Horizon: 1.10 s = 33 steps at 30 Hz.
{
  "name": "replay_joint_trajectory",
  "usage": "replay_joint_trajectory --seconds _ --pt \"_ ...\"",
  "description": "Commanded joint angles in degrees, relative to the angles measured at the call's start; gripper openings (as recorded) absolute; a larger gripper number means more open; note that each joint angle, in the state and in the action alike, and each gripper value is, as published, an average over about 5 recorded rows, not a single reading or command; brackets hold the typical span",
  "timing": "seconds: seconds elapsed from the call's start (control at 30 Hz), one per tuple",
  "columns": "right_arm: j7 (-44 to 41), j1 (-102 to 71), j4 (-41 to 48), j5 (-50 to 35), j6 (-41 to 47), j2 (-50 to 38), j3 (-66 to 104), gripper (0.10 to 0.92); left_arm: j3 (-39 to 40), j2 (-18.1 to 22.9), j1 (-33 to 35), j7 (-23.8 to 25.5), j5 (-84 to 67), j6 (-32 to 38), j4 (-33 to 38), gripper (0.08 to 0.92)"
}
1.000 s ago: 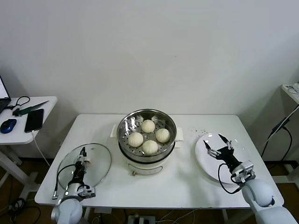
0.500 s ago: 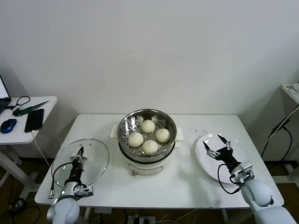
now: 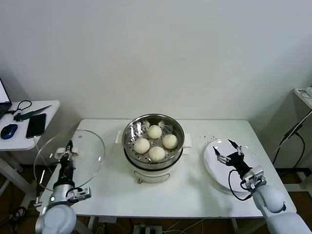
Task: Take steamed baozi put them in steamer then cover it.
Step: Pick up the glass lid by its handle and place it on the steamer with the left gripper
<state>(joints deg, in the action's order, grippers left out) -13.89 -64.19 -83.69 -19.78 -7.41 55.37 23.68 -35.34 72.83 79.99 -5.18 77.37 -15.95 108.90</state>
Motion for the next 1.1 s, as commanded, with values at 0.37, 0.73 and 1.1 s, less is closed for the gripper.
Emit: replay_joint_trajectory --seconds 0.37,0.73,1.1 --pt "-0.4 3.6 4.5 1.3 -0.9 0.2 -1.5 0.823 37.6 -13.7 -21.4 18.2 1.6 -29.1 12.5 0.157" --pt "-1.0 3.3 5.2 2.0 -1.4 0.5 -0.8 0.823 45.1 3.0 -31.3 25.2 11.9 -29.1 -0.5 0.157" --pt "-1.9 1.0 5.1 4.0 -2.5 0.8 0.9 0.823 45.1 12.4 -34.7 23.6 11.6 -29.1 -10.3 0.157"
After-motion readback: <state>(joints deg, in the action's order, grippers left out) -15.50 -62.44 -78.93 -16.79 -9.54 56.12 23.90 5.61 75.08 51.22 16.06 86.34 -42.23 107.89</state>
